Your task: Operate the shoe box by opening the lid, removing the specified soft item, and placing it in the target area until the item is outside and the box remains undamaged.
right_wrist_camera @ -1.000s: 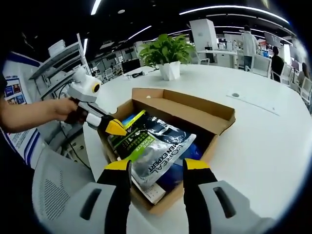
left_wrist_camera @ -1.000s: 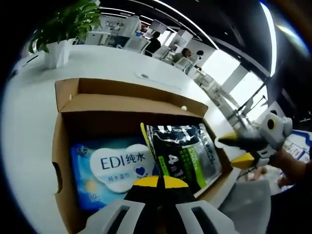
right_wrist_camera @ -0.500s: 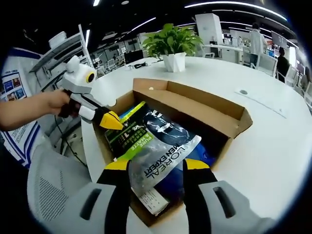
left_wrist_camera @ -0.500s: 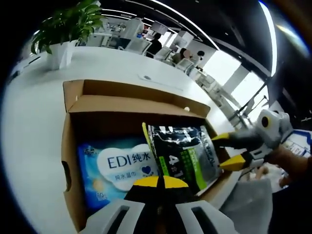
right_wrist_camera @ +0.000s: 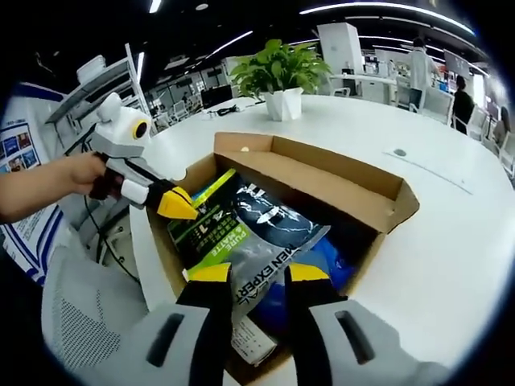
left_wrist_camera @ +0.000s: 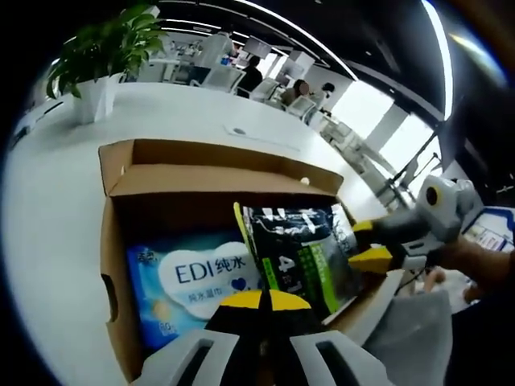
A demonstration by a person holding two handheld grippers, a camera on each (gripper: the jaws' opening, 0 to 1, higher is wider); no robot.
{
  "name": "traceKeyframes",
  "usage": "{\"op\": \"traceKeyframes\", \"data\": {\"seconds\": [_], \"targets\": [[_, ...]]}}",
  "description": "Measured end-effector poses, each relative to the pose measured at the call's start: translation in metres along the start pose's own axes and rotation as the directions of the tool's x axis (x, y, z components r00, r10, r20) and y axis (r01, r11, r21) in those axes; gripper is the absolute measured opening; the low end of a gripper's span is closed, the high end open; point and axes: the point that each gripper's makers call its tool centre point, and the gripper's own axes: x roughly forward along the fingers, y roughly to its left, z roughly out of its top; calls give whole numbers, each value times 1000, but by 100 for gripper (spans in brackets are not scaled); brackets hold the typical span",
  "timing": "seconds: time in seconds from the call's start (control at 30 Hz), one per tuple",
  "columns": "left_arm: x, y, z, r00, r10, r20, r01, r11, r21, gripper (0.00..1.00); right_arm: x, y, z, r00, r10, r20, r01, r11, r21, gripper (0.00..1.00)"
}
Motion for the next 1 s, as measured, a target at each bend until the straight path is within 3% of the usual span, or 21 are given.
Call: {"op": "traceKeyframes", "data": {"seconds": [0.2,1.0], "targets": [[-2,-3,3,1000,1,5,-1,1000,7,0,-6,-7,6,999,-26,20,26,1000,1,8],[0,-45,21,1000,-21,5,21,995,93,0,-40,-30,21,995,-79,66,70,990,122,2]]}}
